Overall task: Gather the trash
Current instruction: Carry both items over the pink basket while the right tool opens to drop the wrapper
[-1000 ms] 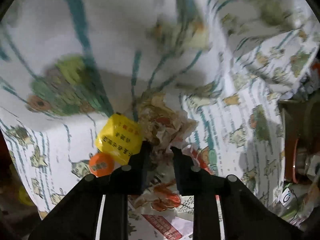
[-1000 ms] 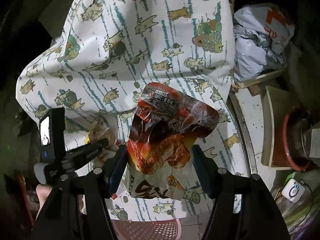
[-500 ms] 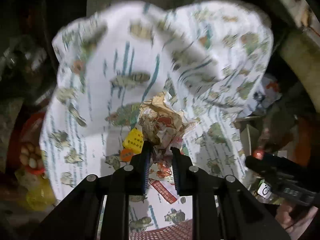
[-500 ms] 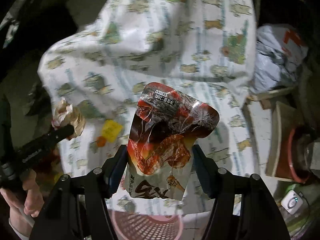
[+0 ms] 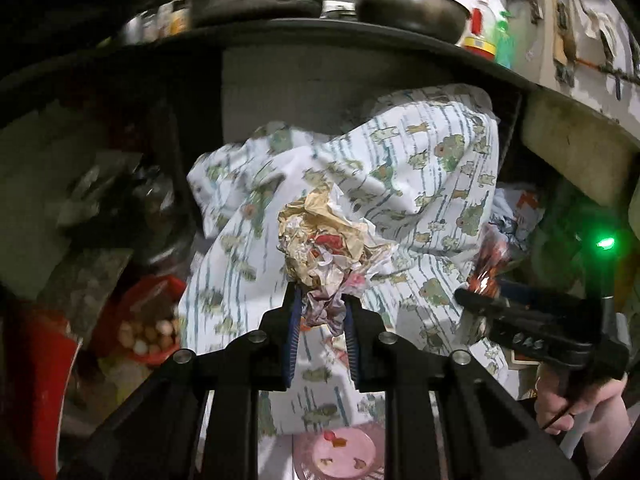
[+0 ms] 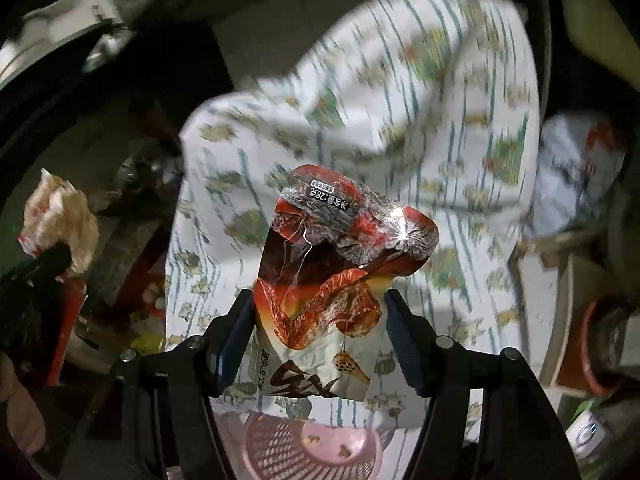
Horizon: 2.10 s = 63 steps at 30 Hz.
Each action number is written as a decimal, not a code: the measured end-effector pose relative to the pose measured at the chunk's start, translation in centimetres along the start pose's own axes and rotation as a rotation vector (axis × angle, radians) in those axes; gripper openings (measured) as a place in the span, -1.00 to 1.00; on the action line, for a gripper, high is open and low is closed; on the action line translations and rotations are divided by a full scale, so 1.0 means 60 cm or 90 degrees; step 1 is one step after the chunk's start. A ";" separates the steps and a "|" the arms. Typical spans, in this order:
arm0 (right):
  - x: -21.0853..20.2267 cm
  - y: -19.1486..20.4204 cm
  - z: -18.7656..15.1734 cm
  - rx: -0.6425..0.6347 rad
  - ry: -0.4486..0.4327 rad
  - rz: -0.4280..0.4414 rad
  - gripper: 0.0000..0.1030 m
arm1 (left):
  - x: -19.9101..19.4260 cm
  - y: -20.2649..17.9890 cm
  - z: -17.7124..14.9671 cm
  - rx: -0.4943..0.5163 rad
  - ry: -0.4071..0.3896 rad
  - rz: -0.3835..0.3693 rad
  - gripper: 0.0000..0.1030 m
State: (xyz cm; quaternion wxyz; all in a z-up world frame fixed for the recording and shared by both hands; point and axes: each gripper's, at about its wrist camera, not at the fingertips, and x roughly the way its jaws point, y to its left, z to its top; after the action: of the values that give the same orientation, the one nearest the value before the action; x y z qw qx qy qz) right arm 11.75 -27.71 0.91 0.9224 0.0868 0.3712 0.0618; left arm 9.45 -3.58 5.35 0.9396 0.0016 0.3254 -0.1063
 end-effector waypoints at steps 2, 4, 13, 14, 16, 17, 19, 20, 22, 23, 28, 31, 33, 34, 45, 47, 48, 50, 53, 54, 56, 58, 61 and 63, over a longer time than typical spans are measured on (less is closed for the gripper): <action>-0.028 0.023 -0.003 -0.015 -0.024 -0.002 0.29 | -0.008 0.006 -0.016 0.006 0.001 0.024 -0.63; -0.050 0.043 -0.009 -0.024 -0.043 0.003 0.30 | -0.009 0.011 -0.035 0.014 0.016 0.040 -0.63; -0.079 0.106 -0.092 -0.049 -0.012 0.019 0.30 | 0.027 0.026 -0.123 -0.013 0.118 0.031 -0.63; -0.076 0.110 -0.101 -0.053 -0.004 0.017 0.30 | 0.035 0.028 -0.132 -0.019 0.131 0.029 -0.63; -0.057 0.112 -0.120 -0.066 0.022 0.004 0.30 | 0.054 0.032 -0.149 -0.024 0.157 0.032 -0.63; -0.050 0.115 -0.129 -0.071 0.033 0.001 0.30 | 0.062 0.033 -0.156 -0.024 0.166 0.035 -0.63; -0.021 0.114 -0.143 -0.085 0.067 -0.012 0.30 | 0.079 0.036 -0.169 -0.020 0.182 0.040 -0.63; -0.010 0.113 -0.150 -0.087 0.078 -0.024 0.30 | 0.087 0.038 -0.173 -0.018 0.187 0.042 -0.63; 0.017 0.103 -0.162 -0.080 0.107 -0.030 0.30 | 0.108 0.041 -0.185 -0.015 0.208 0.055 -0.63; 0.027 0.098 -0.167 -0.075 0.122 -0.031 0.30 | 0.119 0.044 -0.191 -0.021 0.223 0.055 -0.63; 0.070 0.076 -0.191 -0.064 0.168 -0.053 0.32 | 0.170 0.042 -0.226 -0.038 0.297 0.022 -0.63; 0.100 0.066 -0.214 -0.065 0.202 -0.068 0.32 | 0.196 0.035 -0.249 -0.039 0.339 0.020 -0.62; 0.117 0.063 -0.233 -0.068 0.226 -0.078 0.32 | 0.208 0.035 -0.258 -0.050 0.357 0.010 -0.63; 0.133 0.064 -0.247 -0.078 0.250 -0.075 0.32 | 0.213 0.036 -0.261 -0.057 0.363 0.010 -0.63; 0.249 0.073 -0.348 -0.085 0.379 -0.049 0.32 | 0.237 0.041 -0.288 -0.065 0.396 0.034 -0.62; 0.261 0.073 -0.361 -0.087 0.378 -0.054 0.32 | 0.240 0.038 -0.293 -0.053 0.396 0.038 -0.62; 0.267 0.071 -0.368 -0.083 0.382 -0.056 0.32 | 0.241 0.038 -0.295 -0.051 0.395 0.039 -0.62; 0.281 0.065 -0.383 -0.069 0.394 -0.065 0.32 | 0.243 0.038 -0.297 -0.050 0.395 0.039 -0.62; 0.295 0.065 -0.397 -0.077 0.406 -0.073 0.32 | 0.243 0.041 -0.297 -0.057 0.397 0.036 -0.62; 0.299 0.067 -0.403 -0.087 0.410 -0.077 0.32 | 0.243 0.041 -0.296 -0.057 0.397 0.036 -0.62; 0.305 0.066 -0.411 -0.092 0.414 -0.085 0.34 | 0.243 0.039 -0.297 -0.053 0.398 0.037 -0.61; 0.311 0.067 -0.415 -0.086 0.413 -0.098 0.38 | 0.243 0.038 -0.298 -0.051 0.399 0.037 -0.61; 0.312 0.061 -0.415 -0.061 0.409 -0.108 0.56 | 0.244 0.037 -0.300 -0.056 0.406 0.032 -0.61; 0.305 0.055 -0.406 -0.045 0.404 -0.108 0.56 | 0.239 0.037 -0.302 -0.064 0.414 0.026 -0.61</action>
State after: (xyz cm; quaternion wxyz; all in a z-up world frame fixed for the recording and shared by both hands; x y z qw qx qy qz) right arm 7.75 -18.43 -28.03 0.7649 -0.0004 0.6438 0.0214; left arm 9.81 -2.98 -17.86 0.7872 -0.0044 0.6132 -0.0655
